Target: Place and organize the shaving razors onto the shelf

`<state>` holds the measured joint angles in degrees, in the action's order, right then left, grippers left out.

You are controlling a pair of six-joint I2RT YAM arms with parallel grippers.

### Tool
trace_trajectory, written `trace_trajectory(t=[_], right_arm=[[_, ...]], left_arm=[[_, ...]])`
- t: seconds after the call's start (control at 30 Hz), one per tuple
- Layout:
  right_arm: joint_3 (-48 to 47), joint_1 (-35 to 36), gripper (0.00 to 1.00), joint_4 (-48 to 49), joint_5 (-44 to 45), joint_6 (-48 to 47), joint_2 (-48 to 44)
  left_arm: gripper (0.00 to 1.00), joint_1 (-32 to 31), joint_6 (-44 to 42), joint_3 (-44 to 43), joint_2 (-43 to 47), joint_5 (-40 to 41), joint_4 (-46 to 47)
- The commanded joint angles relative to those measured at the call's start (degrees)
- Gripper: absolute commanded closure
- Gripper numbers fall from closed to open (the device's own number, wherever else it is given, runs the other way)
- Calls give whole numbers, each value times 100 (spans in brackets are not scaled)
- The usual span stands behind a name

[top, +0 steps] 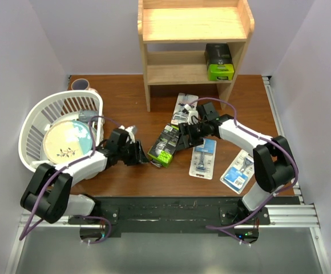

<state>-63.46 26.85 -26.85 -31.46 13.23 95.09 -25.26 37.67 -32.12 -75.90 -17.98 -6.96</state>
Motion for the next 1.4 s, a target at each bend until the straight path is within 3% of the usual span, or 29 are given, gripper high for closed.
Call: trace_trajectory(t=[0.0,0.17,0.5,0.6,0.63,0.67,0.83,1.0,1.37], right_arm=[[290,-4,37,715,-580,952,-236],[335,-31,37,901,-721,1129,-219],[791,-206,36,1103,-817,1243,-429],[1019,-259,31,1322,-1046,1497,-456],[1168,-294,29,1410,-1098,1663,-447],[1248,-382,26,1654,-1168,2091,-430],[1521,-742,11,2000,-1476,3018,-211],[1565,-1296,2,2588,-1863,4027,132],[1108,-1253,1,2492,-2136,4978,406]], left_arm=[[56,3,469,153,-83,-435,985],[58,-14,847,311,-443,-846,1836],[68,-129,1304,364,-1049,-997,2269],[81,-129,1357,320,-1155,-1269,2567],[94,-129,1374,268,-1155,-1339,2673],[100,-129,1348,207,-1155,-1470,2682],[100,-146,1243,-153,-1050,-2025,3120],[100,-260,962,-444,-1006,-2482,3421],[100,-682,821,-910,-1357,-2430,3509]])
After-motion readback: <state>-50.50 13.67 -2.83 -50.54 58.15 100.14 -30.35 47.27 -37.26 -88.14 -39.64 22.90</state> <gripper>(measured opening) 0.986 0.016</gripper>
